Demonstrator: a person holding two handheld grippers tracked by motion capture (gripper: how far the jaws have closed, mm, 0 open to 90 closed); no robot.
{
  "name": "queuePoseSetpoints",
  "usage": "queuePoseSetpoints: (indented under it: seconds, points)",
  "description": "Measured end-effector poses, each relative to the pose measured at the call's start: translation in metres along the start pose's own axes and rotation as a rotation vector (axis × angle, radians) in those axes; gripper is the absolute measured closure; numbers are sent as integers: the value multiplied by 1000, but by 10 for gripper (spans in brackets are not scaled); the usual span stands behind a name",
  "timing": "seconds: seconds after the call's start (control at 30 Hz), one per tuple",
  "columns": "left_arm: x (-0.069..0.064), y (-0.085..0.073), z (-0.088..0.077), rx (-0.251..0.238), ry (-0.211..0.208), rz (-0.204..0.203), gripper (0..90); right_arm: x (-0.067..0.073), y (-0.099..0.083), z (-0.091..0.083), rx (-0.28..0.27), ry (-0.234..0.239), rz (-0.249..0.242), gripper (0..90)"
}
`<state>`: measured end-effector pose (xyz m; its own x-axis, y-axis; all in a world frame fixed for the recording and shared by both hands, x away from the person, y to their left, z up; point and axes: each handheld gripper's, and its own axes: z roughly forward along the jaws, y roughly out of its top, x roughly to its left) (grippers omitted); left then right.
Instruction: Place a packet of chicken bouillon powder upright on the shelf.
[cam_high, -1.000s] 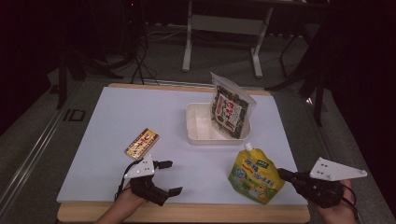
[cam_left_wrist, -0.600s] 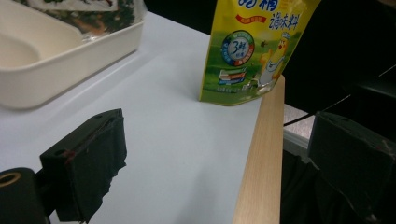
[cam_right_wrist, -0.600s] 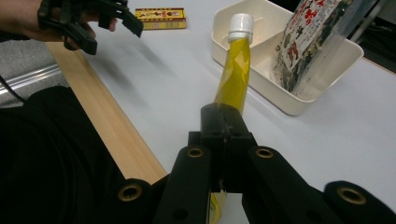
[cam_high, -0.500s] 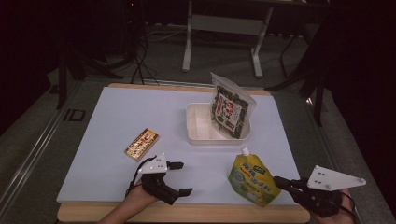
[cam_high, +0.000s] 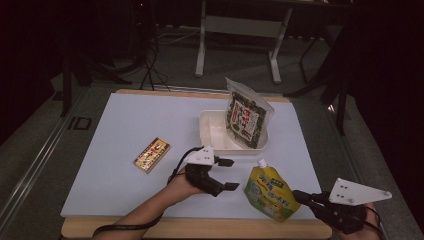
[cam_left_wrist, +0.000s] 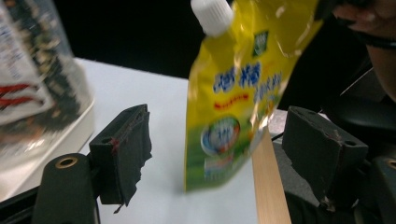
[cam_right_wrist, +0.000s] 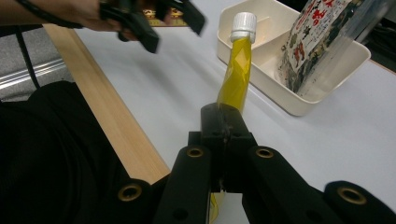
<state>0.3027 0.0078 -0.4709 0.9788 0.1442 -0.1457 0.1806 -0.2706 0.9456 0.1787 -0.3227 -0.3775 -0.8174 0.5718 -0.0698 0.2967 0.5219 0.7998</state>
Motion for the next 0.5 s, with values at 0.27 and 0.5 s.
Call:
queuePoseSetpoints:
  seconds: [0.27,0.5]
  points:
    - [13,14,38,27,-46,12,382,-3,1,1,-3,7,-2,900]
    - [19,19,51,24,-141,-3,572,-3,1,1,1,2,3,900]
